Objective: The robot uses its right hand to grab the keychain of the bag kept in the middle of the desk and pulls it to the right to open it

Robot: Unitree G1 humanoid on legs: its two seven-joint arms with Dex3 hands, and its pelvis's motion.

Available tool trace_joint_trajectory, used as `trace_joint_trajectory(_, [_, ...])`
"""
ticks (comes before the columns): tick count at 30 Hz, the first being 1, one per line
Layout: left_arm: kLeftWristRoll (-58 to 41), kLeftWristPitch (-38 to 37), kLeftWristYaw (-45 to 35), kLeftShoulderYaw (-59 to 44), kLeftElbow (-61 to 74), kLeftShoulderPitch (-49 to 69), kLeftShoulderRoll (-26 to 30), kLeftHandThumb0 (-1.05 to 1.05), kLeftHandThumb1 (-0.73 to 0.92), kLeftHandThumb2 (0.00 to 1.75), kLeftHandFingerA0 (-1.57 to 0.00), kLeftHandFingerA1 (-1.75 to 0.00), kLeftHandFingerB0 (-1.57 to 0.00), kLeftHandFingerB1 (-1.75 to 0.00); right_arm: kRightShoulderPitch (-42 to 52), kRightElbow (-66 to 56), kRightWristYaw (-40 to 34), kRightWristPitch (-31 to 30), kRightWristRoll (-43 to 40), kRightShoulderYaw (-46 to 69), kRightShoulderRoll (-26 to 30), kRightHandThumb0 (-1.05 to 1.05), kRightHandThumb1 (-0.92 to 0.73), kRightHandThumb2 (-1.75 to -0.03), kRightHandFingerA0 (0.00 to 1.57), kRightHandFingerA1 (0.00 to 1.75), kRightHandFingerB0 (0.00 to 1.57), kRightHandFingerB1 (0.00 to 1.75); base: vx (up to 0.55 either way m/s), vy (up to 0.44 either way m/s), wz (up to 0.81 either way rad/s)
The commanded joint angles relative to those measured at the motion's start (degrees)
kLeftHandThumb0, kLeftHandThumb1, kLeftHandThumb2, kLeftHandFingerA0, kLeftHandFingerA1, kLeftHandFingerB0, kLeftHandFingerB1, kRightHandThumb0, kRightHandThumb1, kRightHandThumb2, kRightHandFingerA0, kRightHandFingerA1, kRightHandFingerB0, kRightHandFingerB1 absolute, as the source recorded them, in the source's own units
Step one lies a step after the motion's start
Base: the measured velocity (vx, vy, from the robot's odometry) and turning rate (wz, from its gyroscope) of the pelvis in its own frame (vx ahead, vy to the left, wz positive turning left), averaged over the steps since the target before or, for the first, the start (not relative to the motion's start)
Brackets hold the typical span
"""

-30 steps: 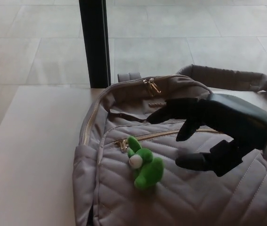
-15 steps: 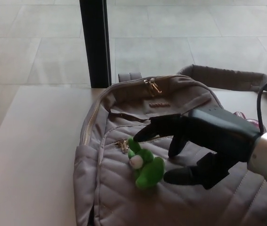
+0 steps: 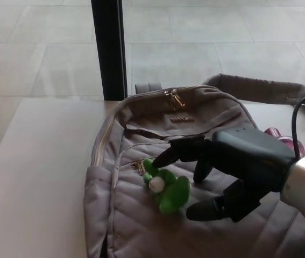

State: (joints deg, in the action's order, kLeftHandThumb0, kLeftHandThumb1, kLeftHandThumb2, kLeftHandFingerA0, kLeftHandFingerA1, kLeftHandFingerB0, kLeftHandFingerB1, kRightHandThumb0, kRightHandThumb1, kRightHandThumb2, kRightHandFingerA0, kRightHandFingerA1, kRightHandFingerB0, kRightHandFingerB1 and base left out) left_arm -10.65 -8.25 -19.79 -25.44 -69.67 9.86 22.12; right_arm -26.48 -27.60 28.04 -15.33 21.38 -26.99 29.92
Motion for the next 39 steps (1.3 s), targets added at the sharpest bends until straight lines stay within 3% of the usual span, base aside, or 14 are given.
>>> trace_joint_trajectory(1, [-0.18,-1.82,-0.37,0.38,-0.39,-0.19,1.08,-0.65,0.70,0.61,-0.48,-0.51,-0.39,-0.35,0.93,-0.63,2.21,-1.80,3.05,-1.67,-1.85,-0.88,-0.66,-0.61,0.83,0.98,0.40,0.46,0.00,0.000,0.00])
trace_joint_trajectory(11, [-0.19,-2.74,-0.12,1.19,-0.09,0.08,1.03,-0.62,0.75,0.62,-0.46,-0.49,-0.35,-0.35,1.52,0.21,1.39,-0.45,8.04,-3.41,-3.97,-0.83,-0.64,-0.60,0.89,0.94,0.39,0.48,0.00,0.000,0.00])
trace_joint_trajectory(13, [-1.11,-2.21,-1.54,0.52,-0.51,0.09,0.99,-0.63,0.75,0.63,-0.42,-0.50,-0.32,-0.34,2.32,0.43,0.16,1.15,13.28,-4.61,-2.20,-0.50,-0.57,-0.57,0.99,1.17,0.49,0.47,0.00,0.000,0.00])
trace_joint_trajectory(18, [-0.75,-3.31,-1.90,0.86,-0.39,0.33,0.99,-0.65,0.76,0.63,-0.41,-0.51,-0.30,-0.35,3.11,1.53,-2.49,4.24,18.59,-4.93,-0.22,-0.38,-0.59,-0.61,1.01,1.37,0.57,0.52,0.00,0.000,0.00])
trace_joint_trajectory(19, [0.78,-4.23,-0.64,2.07,-0.60,0.48,1.12,-0.66,0.79,0.64,-0.46,-0.48,-0.31,-0.34,4.07,2.67,-5.77,6.08,20.16,-4.39,0.39,-0.26,-0.55,-0.79,1.01,1.67,0.72,0.57,0.00,0.000,0.00])
trace_joint_trajectory(21, [1.91,-5.57,0.25,3.22,-0.42,0.91,1.10,-0.68,0.81,0.64,-0.49,-0.46,-0.32,-0.34,4.38,3.84,-7.80,7.13,22.48,-4.26,0.92,-0.32,-0.64,-0.69,1.05,1.74,0.83,0.63,0.00,0.000,0.00])
trace_joint_trajectory(27, [1.30,-5.51,-0.56,3.60,-0.40,0.88,1.31,-0.69,0.83,0.65,-0.47,-0.47,-0.33,-0.34,4.61,5.87,-11.53,10.71,25.07,-3.15,2.55,-0.38,-0.63,-0.73,1.07,1.75,0.87,0.72,0.00,0.000,0.00])
trace_joint_trajectory(28, [1.08,-5.35,-0.95,3.48,-0.58,0.81,1.38,-0.69,0.84,0.65,-0.48,-0.47,-0.32,-0.34,4.61,6.00,-11.38,10.66,24.92,-3.05,2.45,-0.47,-0.48,-0.95,1.34,1.46,0.85,0.78,0.00,0.000,0.00])
trace_joint_trajectory(29, [1.14,-5.63,-0.76,3.55,-0.71,0.81,1.25,-0.67,0.85,0.66,-0.49,-0.46,-0.32,-0.34,4.64,6.14,-11.22,10.76,24.65,-2.86,2.28,-0.43,-0.66,-0.66,1.06,1.75,0.88,0.67,0.00,0.000,0.00])
trace_joint_trajectory(32, [0.78,-5.58,-0.13,3.42,-0.79,0.71,0.98,-0.67,0.87,0.66,-0.51,-0.48,-0.34,-0.35,5.13,7.09,-11.80,12.63,23.52,-2.00,1.55,-0.34,-0.60,-0.83,1.06,1.74,0.92,0.72,0.00,0.000,0.00])
trace_joint_trajectory(36, [0.20,-5.21,-1.45,3.13,-1.07,0.54,1.02,-0.64,0.89,0.67,-0.46,-0.46,-0.30,-0.35,6.14,7.62,-12.78,13.25,22.48,-0.71,-0.32,-0.33,-0.61,-0.79,1.06,1.75,0.86,0.90,0.00,0.000,0.00])
trace_joint_trajectory(37, [0.14,-5.13,-1.71,3.09,-1.21,0.48,1.07,-0.64,0.90,0.67,-0.47,-0.46,-0.31,-0.35,6.61,7.85,-13.42,13.44,21.90,-0.26,-1.09,-0.31,-0.51,-0.90,1.23,1.62,0.92,0.93,0.00,0.000,0.00])
trace_joint_trajectory(38, [0.14,-5.45,-1.61,3.06,-1.29,0.52,0.99,-0.66,0.89,0.67,-0.46,-0.46,-0.31,-0.35,7.14,8.22,-14.55,13.98,20.96,0.29,-2.08,-0.33,-0.57,-0.91,1.03,1.75,0.89,0.94,0.00,0.000,0.00])
trace_joint_trajectory(39, [0.00,-5.71,-1.61,2.94,-1.19,0.64,0.84,-0.67,0.88,0.66,-0.48,-0.47,-0.32,-0.36,7.68,8.73,-16.07,15.06,20.05,0.84,-3.03,-0.40,-0.52,-1.11,1.27,1.38,0.88,0.97,0.00,0.000,0.00])
